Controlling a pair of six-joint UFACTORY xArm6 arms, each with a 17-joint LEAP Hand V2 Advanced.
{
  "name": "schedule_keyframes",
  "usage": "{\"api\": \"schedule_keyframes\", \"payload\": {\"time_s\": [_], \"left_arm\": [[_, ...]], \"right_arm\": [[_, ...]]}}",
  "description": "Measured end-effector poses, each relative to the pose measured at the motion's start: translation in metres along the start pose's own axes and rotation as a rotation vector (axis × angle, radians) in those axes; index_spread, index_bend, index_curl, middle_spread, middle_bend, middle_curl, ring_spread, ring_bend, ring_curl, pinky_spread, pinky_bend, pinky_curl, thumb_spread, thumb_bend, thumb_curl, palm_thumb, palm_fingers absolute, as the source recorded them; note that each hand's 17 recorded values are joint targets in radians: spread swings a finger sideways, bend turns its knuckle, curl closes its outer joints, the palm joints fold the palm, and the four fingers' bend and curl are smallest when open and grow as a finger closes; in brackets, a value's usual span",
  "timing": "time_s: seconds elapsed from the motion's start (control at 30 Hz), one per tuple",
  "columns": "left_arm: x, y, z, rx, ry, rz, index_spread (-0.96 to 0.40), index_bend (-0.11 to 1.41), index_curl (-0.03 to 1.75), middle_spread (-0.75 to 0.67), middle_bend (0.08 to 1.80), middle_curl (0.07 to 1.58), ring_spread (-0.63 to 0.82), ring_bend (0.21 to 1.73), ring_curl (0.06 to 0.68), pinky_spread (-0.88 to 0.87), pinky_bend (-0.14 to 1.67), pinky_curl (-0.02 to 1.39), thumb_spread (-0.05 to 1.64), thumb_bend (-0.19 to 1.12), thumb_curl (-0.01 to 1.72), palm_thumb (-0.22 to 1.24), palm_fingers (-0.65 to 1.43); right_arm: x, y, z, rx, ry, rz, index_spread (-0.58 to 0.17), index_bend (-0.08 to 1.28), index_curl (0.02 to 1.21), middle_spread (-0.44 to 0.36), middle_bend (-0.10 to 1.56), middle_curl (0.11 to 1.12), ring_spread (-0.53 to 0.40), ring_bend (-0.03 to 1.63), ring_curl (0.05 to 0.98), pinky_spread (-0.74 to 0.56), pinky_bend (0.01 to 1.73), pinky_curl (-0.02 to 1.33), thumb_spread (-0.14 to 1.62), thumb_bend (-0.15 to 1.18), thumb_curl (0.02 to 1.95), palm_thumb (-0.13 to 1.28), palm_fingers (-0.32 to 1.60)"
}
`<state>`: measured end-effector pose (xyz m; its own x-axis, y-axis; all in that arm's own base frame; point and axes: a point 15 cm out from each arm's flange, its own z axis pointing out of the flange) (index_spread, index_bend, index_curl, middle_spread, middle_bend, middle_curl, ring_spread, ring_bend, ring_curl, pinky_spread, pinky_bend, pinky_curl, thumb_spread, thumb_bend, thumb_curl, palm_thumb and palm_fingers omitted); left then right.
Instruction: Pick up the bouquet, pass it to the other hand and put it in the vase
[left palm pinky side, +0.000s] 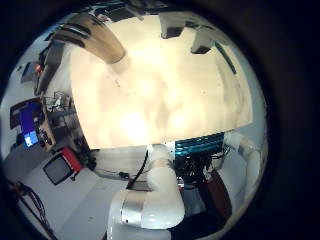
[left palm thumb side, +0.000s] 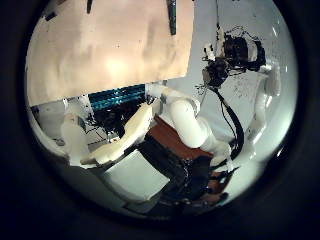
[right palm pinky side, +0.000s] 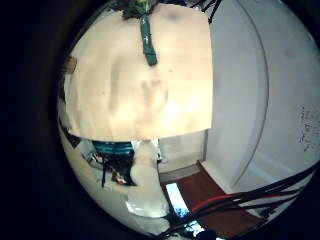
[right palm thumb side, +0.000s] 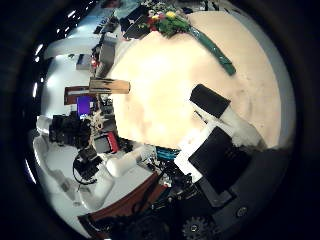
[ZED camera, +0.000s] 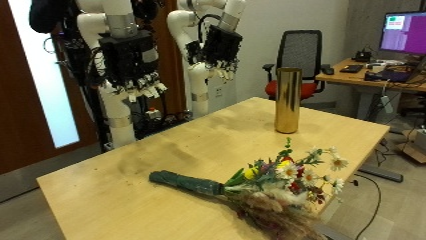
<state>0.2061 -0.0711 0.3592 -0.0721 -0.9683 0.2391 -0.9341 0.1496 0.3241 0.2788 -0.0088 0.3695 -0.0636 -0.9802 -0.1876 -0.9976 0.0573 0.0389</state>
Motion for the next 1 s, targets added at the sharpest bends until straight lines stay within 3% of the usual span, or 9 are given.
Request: {"api": "schedule_keyframes", "payload": {"time_s": [0.1,0.23,0.43,0.47,0.6,0.7,0.8,0.87,1.0], "left_arm": [[0.004,-0.001,-0.002,0.000,-0.007,0.017,0.22,0.18,0.34,0.33,0.19,0.30,0.33,0.64,0.162,0.36,0.34,0.30,0.95,-0.03,0.31,0.45,0.22],[0.007,-0.004,0.000,-0.022,-0.035,0.049,0.22,0.18,0.34,0.33,0.19,0.30,0.33,0.64,0.162,0.36,0.34,0.30,0.95,-0.03,0.31,0.45,0.22],[0.002,-0.012,-0.001,-0.034,-0.074,0.104,0.22,0.18,0.35,0.33,0.19,0.30,0.34,0.64,0.160,0.37,0.33,0.29,0.95,-0.03,0.31,0.45,0.23],[0.002,-0.014,-0.002,-0.026,-0.074,0.115,0.22,0.18,0.35,0.33,0.19,0.30,0.33,0.63,0.159,0.37,0.32,0.29,0.95,-0.03,0.31,0.45,0.22],[0.001,-0.027,-0.012,-0.010,-0.073,0.135,0.22,0.18,0.35,0.32,0.19,0.30,0.32,0.63,0.157,0.36,0.32,0.29,0.95,-0.03,0.31,0.45,0.23],[0.001,-0.031,-0.012,-0.015,-0.073,0.153,0.22,0.18,0.35,0.32,0.19,0.30,0.31,0.63,0.158,0.36,0.32,0.29,0.95,-0.03,0.31,0.45,0.23],[0.001,-0.035,-0.010,-0.024,-0.071,0.163,0.22,0.18,0.35,0.33,0.19,0.30,0.31,0.63,0.160,0.35,0.32,0.29,0.95,-0.03,0.31,0.45,0.23],[0.001,-0.037,-0.008,-0.033,-0.071,0.165,0.22,0.18,0.35,0.33,0.19,0.29,0.32,0.64,0.162,0.36,0.32,0.29,0.95,-0.03,0.31,0.45,0.23],[0.001,-0.043,-0.010,-0.041,-0.068,0.162,0.22,0.18,0.36,0.33,0.19,0.29,0.32,0.63,0.162,0.37,0.31,0.29,0.95,-0.03,0.31,0.44,0.23]], "right_arm": [[-0.004,-0.018,-0.008,0.018,-0.019,0.001,-0.265,0.18,0.32,0.090,0.31,0.34,0.033,0.49,0.145,0.29,0.29,0.20,1.08,-0.02,0.38,0.73,0.50],[-0.007,-0.033,-0.009,0.004,-0.048,0.027,-0.264,0.16,0.31,0.012,0.32,0.35,0.027,0.52,0.148,0.29,0.31,0.20,1.09,-0.02,0.38,0.74,0.51],[-0.002,-0.046,0.005,-0.036,-0.054,0.094,-0.251,0.15,0.30,0.048,0.33,0.35,0.030,0.55,0.158,0.29,0.36,0.21,1.10,-0.02,0.38,0.73,0.46],[0.000,-0.053,0.006,-0.040,-0.054,0.104,-0.243,0.17,0.30,-0.043,0.24,0.33,-0.004,0.61,0.174,0.29,0.39,0.22,1.10,-0.02,0.38,0.73,0.43],[0.005,-0.077,0.011,-0.057,-0.054,0.143,-0.239,0.16,0.29,-0.148,0.25,0.34,-0.040,0.65,0.182,0.28,0.40,0.21,1.10,-0.02,0.38,0.72,0.45],[0.009,-0.099,0.008,-0.038,-0.054,0.169,-0.185,0.17,0.29,-0.051,0.26,0.35,-0.059,0.64,0.184,0.26,0.44,0.22,1.10,-0.02,0.38,0.72,0.39],[0.012,-0.112,0.014,-0.021,-0.054,0.182,-0.181,0.18,0.30,-0.023,0.35,0.38,-0.061,0.58,0.167,0.25,0.42,0.21,1.11,-0.02,0.38,0.71,0.43],[0.013,-0.124,0.018,0.005,-0.064,0.192,-0.208,0.13,0.28,-0.055,0.31,0.37,-0.052,0.60,0.179,0.25,0.49,0.23,1.12,-0.02,0.38,0.70,0.32],[0.009,-0.154,0.032,0.052,-0.129,0.219,-0.179,0.10,0.25,0.039,0.25,0.36,-0.005,0.64,0.195,0.26,0.60,0.26,1.12,-0.03,0.38,0.67,0.21]]}}
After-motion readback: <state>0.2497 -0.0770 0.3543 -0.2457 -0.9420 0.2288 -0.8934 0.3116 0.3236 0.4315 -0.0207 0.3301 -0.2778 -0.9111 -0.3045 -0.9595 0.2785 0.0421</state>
